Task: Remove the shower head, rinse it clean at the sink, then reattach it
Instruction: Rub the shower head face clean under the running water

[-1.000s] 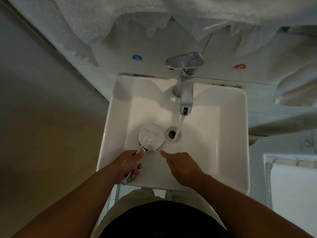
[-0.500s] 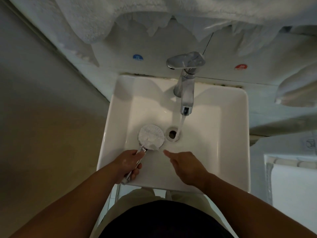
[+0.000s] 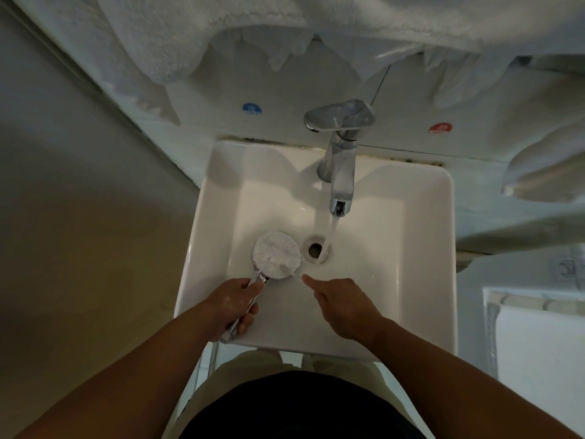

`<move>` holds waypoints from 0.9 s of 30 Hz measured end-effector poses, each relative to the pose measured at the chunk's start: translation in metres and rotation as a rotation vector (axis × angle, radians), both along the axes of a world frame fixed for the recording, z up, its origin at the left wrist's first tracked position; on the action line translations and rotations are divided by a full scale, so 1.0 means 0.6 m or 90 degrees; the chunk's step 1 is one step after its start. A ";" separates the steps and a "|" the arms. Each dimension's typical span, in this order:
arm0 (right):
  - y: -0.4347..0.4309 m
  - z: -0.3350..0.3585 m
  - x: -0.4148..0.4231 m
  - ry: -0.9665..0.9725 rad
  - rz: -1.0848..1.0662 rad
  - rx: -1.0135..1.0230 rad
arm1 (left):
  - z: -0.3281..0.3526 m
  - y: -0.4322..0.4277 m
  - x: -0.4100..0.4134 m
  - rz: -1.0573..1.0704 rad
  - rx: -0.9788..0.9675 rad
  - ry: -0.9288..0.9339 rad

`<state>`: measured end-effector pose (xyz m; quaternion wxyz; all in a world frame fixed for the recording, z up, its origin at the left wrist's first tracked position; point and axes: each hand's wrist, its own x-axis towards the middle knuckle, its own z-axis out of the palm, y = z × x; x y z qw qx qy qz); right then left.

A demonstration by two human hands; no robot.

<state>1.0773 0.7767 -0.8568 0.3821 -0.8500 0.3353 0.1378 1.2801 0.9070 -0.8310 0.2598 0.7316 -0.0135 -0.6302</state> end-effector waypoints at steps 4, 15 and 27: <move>-0.028 -0.014 0.008 0.011 -0.103 -0.056 | 0.006 -0.002 -0.004 -0.006 -0.001 -0.003; 0.024 -0.002 0.012 -0.002 0.025 0.011 | 0.009 -0.001 -0.002 -0.006 0.002 0.000; -0.026 -0.002 0.013 0.017 -0.106 -0.047 | 0.010 -0.003 -0.003 -0.011 0.003 -0.003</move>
